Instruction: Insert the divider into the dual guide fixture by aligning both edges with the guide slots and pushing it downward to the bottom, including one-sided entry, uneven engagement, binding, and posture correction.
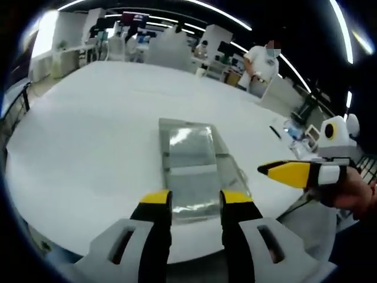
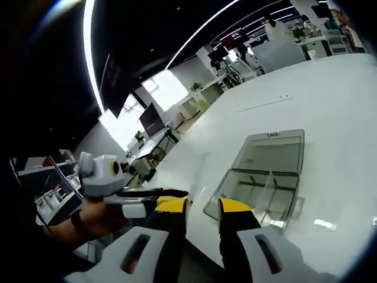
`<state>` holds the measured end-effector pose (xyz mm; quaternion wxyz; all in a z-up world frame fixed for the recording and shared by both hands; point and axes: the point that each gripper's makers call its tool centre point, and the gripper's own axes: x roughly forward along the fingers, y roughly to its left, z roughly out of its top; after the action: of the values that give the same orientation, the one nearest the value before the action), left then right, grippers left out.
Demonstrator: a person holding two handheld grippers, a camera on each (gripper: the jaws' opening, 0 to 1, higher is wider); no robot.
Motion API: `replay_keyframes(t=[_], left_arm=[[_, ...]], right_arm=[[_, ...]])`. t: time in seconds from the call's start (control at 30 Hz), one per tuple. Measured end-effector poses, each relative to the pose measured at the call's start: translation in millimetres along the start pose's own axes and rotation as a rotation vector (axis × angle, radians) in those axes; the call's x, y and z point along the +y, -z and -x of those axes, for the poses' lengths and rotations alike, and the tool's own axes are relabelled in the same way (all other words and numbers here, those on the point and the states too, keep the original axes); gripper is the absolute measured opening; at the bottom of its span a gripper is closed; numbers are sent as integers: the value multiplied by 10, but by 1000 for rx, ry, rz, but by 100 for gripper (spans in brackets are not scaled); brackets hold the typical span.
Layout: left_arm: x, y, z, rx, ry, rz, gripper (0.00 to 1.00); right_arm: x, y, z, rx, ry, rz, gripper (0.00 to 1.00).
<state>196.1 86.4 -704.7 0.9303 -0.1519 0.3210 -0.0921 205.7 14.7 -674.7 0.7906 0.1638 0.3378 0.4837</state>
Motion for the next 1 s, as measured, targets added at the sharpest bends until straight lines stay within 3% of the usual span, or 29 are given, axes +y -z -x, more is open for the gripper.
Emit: replay_keyframes(t=[0.53, 0.87, 1.0], left_arm=[[-196, 56, 95, -16, 54, 8, 30], [-353, 70, 78, -20, 97, -8, 30], [-399, 67, 65, -24, 112, 4, 30]], right_arm=[[160, 76, -38, 5, -21, -9, 14], [85, 120, -68, 30, 11, -1, 14], [68, 99, -67, 9, 13, -25, 13]])
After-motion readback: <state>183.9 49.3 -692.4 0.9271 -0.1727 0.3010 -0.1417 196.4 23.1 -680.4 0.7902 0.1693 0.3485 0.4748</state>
